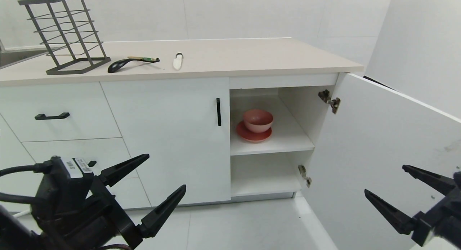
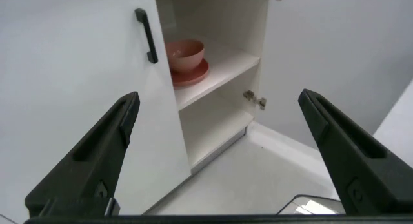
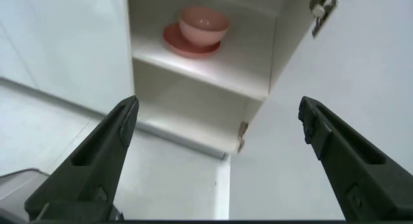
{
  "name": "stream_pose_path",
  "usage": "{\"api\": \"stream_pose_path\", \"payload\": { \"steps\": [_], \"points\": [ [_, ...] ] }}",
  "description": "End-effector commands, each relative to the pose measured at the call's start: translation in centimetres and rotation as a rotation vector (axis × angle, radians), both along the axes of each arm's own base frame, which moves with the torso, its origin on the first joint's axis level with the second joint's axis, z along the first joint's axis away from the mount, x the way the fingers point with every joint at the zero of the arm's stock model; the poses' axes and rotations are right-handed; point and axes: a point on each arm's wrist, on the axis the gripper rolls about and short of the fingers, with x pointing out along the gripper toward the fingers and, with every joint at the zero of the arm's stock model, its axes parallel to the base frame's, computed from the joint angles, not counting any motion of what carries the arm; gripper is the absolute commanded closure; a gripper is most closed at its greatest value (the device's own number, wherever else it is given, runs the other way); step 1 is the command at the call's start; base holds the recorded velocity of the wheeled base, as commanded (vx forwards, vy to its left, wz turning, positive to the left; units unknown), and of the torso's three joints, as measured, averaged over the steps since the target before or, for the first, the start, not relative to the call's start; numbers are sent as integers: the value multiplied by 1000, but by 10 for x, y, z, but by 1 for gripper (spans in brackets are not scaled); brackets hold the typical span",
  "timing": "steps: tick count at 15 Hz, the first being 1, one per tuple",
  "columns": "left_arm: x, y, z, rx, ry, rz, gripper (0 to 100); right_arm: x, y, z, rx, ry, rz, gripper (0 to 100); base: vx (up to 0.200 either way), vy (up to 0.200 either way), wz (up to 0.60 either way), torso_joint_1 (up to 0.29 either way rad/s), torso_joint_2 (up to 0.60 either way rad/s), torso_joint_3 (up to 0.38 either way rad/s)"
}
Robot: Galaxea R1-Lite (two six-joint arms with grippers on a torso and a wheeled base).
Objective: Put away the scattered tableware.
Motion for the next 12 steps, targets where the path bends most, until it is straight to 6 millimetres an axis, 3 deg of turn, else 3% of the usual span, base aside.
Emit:
{"api": "stream_pose_path", "payload": {
  "steps": [1,5,7,12],
  "points": [
    [-1,2,4,-17,-21,9,0,-51,-23,6,41,-85,-69,0,0,0,0,0,0,0],
    [-6,11,14,-65,-68,34,0,-124,-41,-32,47,-185,-193,0,0,0,0,0,0,0],
    [-10,17,18,-82,-86,55,0,-127,-42,-38,49,-165,-209,0,0,0,0,0,0,0],
    [-23,42,33,-171,-156,363,0,-126,-42,-41,104,-121,-276,0,0,0,0,0,0,0]
  ]
}}
